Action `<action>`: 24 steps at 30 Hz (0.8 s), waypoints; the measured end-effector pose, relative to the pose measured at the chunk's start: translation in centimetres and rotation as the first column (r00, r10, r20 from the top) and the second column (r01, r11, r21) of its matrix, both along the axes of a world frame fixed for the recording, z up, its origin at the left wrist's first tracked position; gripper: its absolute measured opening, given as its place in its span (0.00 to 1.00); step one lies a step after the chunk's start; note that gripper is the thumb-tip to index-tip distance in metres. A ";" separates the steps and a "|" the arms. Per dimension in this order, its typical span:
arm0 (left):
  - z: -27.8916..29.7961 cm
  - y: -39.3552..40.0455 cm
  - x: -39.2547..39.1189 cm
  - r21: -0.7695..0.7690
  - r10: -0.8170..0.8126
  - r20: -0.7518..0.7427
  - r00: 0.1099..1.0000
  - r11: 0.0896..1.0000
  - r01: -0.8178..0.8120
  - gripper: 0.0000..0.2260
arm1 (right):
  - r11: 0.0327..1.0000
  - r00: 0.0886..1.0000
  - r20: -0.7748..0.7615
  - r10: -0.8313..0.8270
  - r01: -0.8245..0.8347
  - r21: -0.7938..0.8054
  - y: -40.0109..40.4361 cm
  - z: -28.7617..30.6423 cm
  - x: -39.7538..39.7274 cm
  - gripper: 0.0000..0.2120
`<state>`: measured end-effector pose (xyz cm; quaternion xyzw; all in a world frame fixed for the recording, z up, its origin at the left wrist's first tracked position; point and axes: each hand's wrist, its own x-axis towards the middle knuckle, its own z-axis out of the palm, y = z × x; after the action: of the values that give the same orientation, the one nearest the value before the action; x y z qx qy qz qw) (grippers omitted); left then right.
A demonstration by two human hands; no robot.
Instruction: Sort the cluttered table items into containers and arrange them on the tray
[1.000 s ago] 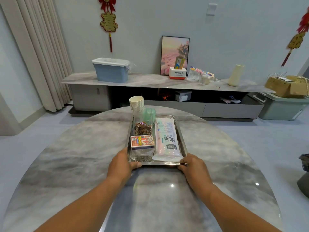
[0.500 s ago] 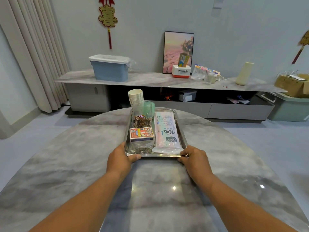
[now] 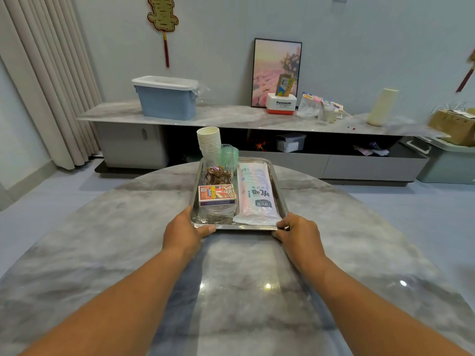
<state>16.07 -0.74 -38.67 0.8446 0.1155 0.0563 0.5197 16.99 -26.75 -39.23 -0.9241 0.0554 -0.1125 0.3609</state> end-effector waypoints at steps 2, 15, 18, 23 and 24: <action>0.0 0.0 0.2 -0.008 0.002 -0.002 1.000 1.000 -0.002 0.22 | 1.000 1.000 0.001 0.002 -0.002 -0.010 0.0 0.1 0.2 0.09; -0.6 0.1 0.3 -0.010 -0.002 0.014 1.000 1.000 0.002 0.24 | 1.000 1.000 0.023 -0.004 0.004 0.010 0.3 -0.3 -0.1 0.10; -1.3 0.4 -0.5 -0.134 0.008 0.020 1.000 0.991 -0.005 0.38 | 0.983 0.995 0.096 -0.018 0.000 0.182 0.4 -1.3 -1.4 0.26; -3.0 0.5 -3.3 -0.179 0.101 0.150 0.983 0.981 -0.073 0.38 | 0.903 0.994 0.086 -0.073 0.030 0.428 0.8 -2.3 -2.1 0.40; -3.4 0.3 -3.3 -0.120 0.104 0.176 0.979 0.989 -0.083 0.36 | 0.908 0.993 0.092 -0.080 0.034 0.417 0.9 -2.6 -2.1 0.39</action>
<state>12.78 -0.44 -42.12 0.7992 0.1101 0.1511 0.5713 14.90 -25.85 -41.86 -0.8170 0.0856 -0.1582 0.5479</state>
